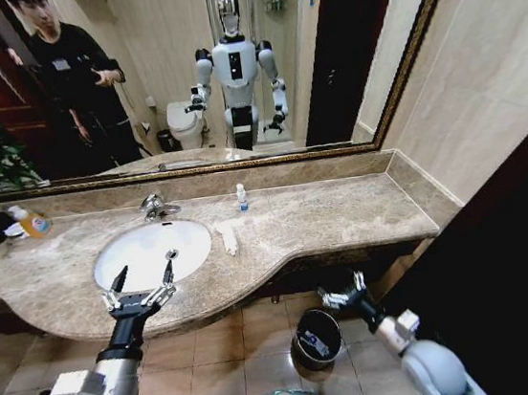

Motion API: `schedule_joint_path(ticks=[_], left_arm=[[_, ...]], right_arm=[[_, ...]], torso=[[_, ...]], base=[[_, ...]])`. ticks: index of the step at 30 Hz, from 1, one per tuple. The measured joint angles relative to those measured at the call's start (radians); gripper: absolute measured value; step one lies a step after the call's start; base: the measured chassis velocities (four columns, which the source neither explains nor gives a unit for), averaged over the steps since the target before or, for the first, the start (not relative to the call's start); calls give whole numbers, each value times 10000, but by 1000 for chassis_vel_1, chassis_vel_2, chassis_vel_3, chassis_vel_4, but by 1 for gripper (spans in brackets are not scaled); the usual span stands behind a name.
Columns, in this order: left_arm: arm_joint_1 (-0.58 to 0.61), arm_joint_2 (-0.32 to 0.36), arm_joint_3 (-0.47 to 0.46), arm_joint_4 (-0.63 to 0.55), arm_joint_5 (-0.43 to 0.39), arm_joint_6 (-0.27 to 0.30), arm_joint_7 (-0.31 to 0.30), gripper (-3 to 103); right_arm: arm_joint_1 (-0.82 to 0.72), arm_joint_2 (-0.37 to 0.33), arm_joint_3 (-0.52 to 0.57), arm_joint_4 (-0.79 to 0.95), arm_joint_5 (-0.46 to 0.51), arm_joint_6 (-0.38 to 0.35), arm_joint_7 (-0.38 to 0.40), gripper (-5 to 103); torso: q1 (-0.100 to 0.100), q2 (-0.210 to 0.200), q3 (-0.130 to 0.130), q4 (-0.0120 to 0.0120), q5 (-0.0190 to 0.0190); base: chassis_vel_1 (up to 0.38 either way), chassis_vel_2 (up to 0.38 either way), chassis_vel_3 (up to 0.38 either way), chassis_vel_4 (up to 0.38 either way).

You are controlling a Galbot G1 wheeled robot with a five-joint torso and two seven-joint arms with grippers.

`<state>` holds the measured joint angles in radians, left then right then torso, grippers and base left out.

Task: Pick up the trash from the sink and place it in the trash bin.

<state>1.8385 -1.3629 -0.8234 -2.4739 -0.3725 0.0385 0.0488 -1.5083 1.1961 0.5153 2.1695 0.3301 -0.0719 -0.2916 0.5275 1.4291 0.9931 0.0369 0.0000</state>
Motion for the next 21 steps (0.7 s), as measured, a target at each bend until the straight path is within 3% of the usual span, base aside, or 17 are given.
schedule_joint_path(ticks=[3,6,16,21], left_arm=[[0,0,1,0,0,1,0,100],[0,0,0,0,0,0,0,100],[0,0,0,0,0,0,0,100],[0,0,1,0,0,0,0,100]], right_arm=[[1401,-243,-866,-45,581,-1101,329,100],[2387,-460,-1753,-510,989,-1512,433,100],[5585,-738,-4229,-2821,1339,-1564,168,100],[7099,-335,-5383,-3857,1898,-2162,1318,100]], torso=[[1,0,1,0,-1],[1,0,1,1,0],[1,-1,2,0,-1],[2,-1,2,-1,-2]], base=[[0,0,0,0],[0,0,0,0],[0,0,0,0],[0,0,0,0]])
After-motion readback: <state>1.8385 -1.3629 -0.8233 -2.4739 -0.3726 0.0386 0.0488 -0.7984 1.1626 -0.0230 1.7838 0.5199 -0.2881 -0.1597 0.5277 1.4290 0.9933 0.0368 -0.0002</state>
